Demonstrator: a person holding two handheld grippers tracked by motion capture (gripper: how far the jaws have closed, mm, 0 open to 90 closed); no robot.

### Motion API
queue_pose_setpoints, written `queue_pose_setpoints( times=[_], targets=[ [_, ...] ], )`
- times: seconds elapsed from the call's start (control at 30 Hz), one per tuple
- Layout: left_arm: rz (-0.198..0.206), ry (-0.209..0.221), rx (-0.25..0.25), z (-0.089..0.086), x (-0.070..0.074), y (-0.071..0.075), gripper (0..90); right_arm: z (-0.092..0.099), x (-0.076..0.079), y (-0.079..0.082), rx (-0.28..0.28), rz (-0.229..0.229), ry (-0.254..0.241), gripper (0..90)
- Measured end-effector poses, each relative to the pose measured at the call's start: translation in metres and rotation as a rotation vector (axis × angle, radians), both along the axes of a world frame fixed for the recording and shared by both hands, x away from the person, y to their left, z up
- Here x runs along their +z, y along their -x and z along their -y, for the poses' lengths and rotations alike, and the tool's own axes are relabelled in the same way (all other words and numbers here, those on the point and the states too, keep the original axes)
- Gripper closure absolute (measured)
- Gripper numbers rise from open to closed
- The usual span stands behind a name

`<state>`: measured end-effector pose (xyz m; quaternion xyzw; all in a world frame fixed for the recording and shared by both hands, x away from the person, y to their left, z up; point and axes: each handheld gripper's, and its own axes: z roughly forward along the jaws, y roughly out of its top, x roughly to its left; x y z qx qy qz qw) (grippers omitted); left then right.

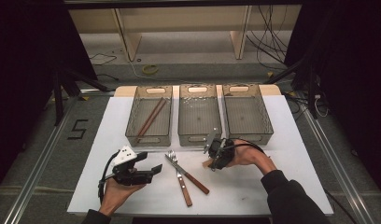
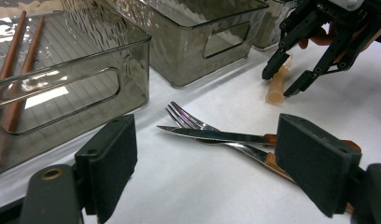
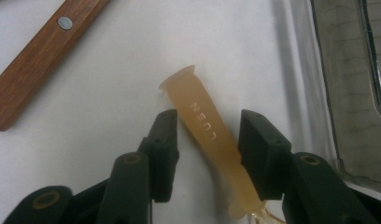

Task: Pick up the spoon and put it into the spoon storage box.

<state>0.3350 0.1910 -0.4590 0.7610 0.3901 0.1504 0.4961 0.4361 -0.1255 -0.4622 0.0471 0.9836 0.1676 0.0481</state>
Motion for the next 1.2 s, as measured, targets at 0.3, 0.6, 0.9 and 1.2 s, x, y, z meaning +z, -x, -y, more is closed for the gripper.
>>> queue_pose_setpoints(
  times=[0.3,0.6,0.9,1.2],
  targets=[
    [0.000,-0.004,-0.001,0.000,0.000,0.000,20.6,0.000,0.001,0.004,0.028,-0.013,0.007,74.1],
    [-0.001,-0.003,-0.001,-0.001,-0.001,0.000,20.6,0.003,0.008,0.006,0.042,0.020,-0.012,75.4],
    [0.003,0.007,0.006,-0.003,-0.002,-0.001,20.5,0.011,0.030,0.009,-0.053,0.083,-0.100,75.6],
    [0.022,0.020,0.016,-0.008,-0.003,-0.001,20.1,0.017,0.051,0.006,-0.187,0.092,-0.233,75.5]
  ],
)
